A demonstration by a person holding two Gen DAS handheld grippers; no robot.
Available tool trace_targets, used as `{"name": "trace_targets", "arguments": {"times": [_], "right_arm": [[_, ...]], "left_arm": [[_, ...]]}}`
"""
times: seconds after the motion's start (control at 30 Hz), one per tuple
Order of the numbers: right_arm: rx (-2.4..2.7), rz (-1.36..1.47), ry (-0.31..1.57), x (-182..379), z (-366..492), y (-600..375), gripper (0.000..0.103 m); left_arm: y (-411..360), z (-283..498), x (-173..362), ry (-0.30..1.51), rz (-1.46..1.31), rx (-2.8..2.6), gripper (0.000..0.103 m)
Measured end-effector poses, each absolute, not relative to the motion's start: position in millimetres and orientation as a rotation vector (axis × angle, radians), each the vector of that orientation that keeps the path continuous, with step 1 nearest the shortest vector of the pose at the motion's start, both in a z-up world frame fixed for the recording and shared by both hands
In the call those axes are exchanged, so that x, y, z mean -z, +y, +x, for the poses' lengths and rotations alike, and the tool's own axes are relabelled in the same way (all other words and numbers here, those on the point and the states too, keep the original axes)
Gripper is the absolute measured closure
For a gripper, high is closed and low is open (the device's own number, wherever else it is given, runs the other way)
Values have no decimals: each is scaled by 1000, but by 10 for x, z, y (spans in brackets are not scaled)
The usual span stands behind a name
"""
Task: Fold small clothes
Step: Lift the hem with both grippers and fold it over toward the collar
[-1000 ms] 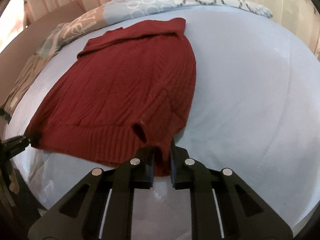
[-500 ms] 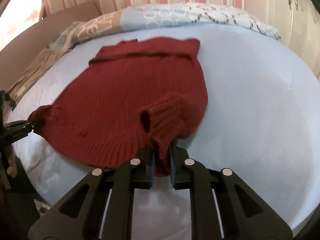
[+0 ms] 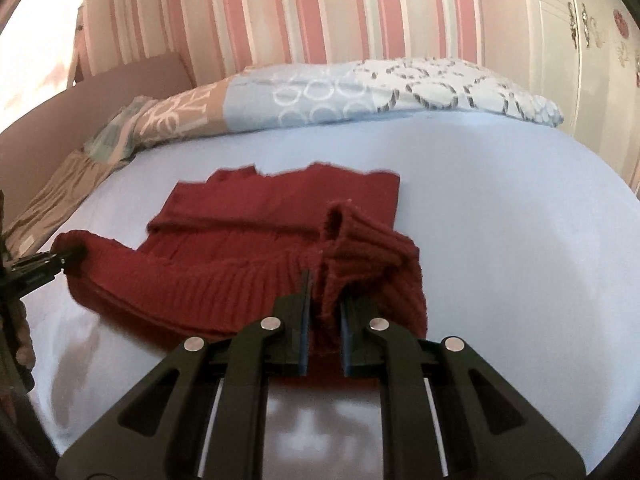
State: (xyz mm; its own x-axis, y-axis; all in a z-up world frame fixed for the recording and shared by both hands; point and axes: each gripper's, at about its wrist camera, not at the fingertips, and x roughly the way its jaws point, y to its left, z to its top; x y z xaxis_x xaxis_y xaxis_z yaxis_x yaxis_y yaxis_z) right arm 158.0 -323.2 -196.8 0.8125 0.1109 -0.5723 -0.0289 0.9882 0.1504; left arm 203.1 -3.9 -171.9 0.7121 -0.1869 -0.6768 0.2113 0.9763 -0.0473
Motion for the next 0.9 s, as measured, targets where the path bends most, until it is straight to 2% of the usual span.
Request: {"name": "trace_targets", "arguments": {"times": [0.5, 0.77, 0.9], "right_arm": [[-38, 104, 602, 2084, 2836, -3342, 91], [8, 126, 653, 2232, 3370, -3439, 91], [9, 155, 702, 2380, 3567, -3508, 91]], "left_arm": [[-310, 3391, 1831, 771, 119, 210, 90], [-441, 3940, 1952, 764, 152, 212, 90], [-474, 4174, 2166, 815, 167, 213, 90]]}}
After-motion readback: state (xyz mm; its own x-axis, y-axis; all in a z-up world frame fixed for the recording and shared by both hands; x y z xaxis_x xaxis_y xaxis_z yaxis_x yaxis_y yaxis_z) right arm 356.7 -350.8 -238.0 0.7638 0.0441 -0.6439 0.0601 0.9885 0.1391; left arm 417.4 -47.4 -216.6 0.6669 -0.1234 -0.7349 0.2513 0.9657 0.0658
